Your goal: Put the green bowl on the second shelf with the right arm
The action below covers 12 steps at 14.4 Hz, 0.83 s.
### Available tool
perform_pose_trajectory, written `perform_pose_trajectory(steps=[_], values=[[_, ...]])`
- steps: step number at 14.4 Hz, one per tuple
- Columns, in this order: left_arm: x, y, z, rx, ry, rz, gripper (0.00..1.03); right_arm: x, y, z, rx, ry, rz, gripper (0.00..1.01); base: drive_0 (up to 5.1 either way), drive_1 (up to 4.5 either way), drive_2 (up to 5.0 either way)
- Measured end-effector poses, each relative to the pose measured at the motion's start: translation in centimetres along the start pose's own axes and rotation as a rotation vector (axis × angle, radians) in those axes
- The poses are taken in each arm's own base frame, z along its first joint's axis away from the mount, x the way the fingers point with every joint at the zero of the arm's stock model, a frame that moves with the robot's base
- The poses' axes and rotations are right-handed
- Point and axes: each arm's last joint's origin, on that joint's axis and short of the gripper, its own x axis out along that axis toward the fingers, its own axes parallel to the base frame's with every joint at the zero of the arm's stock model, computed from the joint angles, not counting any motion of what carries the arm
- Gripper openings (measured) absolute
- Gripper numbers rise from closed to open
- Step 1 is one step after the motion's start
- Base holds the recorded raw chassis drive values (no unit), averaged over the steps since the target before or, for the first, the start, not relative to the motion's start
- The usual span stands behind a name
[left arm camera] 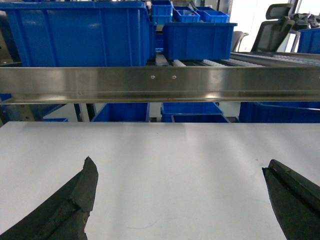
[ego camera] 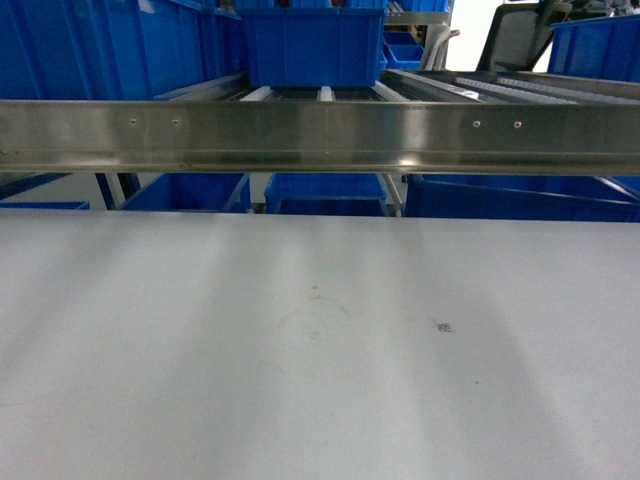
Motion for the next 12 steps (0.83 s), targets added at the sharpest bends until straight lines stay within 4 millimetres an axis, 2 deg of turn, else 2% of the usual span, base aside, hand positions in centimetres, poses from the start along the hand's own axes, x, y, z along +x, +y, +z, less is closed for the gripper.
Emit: perform_pose_trajectory(steps=[12], values=[[0.0,0.0,0.0,0.0,0.0,0.0,0.98,-0.04,0.01,0.03,-0.001,-0.003,0.0,0.02,-5.0,2.41,2.4]])
